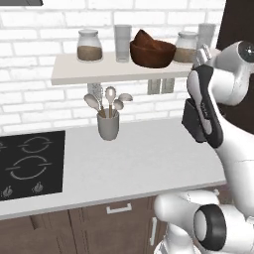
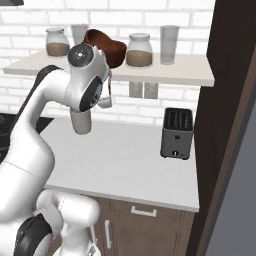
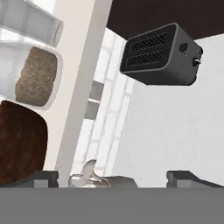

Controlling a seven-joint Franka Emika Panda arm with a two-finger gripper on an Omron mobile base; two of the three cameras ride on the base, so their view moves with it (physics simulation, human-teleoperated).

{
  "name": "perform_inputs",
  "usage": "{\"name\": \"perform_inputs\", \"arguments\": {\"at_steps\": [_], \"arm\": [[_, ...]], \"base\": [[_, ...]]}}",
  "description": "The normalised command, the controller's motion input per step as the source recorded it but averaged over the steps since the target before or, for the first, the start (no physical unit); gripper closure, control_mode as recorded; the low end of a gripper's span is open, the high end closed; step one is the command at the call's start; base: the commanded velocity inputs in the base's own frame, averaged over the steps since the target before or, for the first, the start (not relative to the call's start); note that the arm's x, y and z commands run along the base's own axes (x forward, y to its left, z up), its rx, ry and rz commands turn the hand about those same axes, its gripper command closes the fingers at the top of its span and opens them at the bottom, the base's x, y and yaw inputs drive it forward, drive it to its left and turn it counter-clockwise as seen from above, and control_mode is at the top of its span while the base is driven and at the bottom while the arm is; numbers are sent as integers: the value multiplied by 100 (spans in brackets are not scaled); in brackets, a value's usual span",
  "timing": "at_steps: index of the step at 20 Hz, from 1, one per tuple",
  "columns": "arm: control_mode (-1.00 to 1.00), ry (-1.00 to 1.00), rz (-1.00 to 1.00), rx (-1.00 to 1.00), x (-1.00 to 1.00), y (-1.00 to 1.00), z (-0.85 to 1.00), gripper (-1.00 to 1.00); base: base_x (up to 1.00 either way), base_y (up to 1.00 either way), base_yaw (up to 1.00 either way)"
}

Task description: Pick up the bowls on the counter and stack them on top of one another in the open cabinet. Place the smaller bowl on top of the larger bowl.

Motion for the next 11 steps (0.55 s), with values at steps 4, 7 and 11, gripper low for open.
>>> {"name": "perform_inputs", "arguments": {"at_steps": [4, 7, 11], "arm": [[-100, 0, 0, -20, -100, -5, -100, -100], [-100, -9, 0, -11, -100, -29, -100, -100], [-100, -81, 0, 2, -100, -62, 4, -100]], "base": [[0, 0, 0], [0, 0, 0], [0, 0, 0]]}}
